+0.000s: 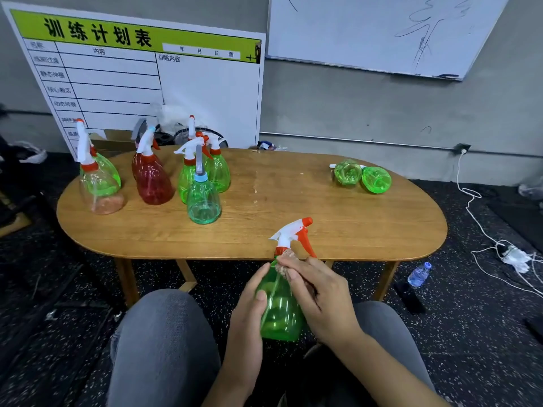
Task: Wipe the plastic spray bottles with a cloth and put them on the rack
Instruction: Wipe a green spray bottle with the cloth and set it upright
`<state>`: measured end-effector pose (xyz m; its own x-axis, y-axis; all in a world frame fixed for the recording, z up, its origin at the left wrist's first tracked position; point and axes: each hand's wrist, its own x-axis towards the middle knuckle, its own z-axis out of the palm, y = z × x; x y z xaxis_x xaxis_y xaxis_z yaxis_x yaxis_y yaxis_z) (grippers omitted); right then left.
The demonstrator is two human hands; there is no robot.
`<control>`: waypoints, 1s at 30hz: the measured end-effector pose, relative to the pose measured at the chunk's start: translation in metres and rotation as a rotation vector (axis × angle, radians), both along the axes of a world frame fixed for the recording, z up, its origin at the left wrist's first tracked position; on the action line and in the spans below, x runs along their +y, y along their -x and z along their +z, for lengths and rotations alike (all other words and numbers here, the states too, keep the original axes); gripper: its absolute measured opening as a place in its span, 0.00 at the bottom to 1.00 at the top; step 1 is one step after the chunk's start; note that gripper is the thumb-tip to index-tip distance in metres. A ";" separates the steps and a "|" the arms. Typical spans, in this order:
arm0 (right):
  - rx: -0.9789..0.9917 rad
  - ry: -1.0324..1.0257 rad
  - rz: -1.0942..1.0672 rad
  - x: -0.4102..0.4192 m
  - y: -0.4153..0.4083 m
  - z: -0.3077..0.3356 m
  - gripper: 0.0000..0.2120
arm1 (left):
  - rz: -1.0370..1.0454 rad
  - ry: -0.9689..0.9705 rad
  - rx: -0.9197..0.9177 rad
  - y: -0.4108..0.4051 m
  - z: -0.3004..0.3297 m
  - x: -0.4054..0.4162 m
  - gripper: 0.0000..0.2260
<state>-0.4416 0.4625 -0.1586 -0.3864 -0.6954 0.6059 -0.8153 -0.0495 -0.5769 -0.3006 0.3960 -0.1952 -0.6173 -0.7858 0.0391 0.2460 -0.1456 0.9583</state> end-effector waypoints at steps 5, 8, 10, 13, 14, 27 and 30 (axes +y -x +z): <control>-0.013 -0.034 -0.002 0.002 -0.019 -0.003 0.15 | 0.039 -0.034 0.011 -0.002 -0.002 -0.003 0.21; 0.193 -0.047 0.214 0.020 -0.029 -0.010 0.13 | 0.059 -0.100 0.042 -0.003 0.000 -0.003 0.18; 0.384 -0.017 0.326 0.031 -0.031 -0.016 0.13 | 0.057 -0.137 0.079 -0.003 0.004 -0.003 0.18; 0.477 0.002 0.302 0.034 -0.025 -0.014 0.13 | 0.029 -0.120 0.080 -0.003 0.009 -0.002 0.20; 0.457 -0.002 0.277 0.033 -0.022 -0.012 0.13 | 0.028 -0.110 0.073 -0.003 0.009 -0.002 0.19; 0.017 -0.015 0.068 0.012 -0.029 -0.007 0.15 | 0.040 -0.106 0.044 -0.003 0.002 -0.003 0.19; 0.204 -0.032 0.259 0.032 -0.036 -0.018 0.13 | 0.058 -0.172 0.081 -0.004 0.004 -0.003 0.18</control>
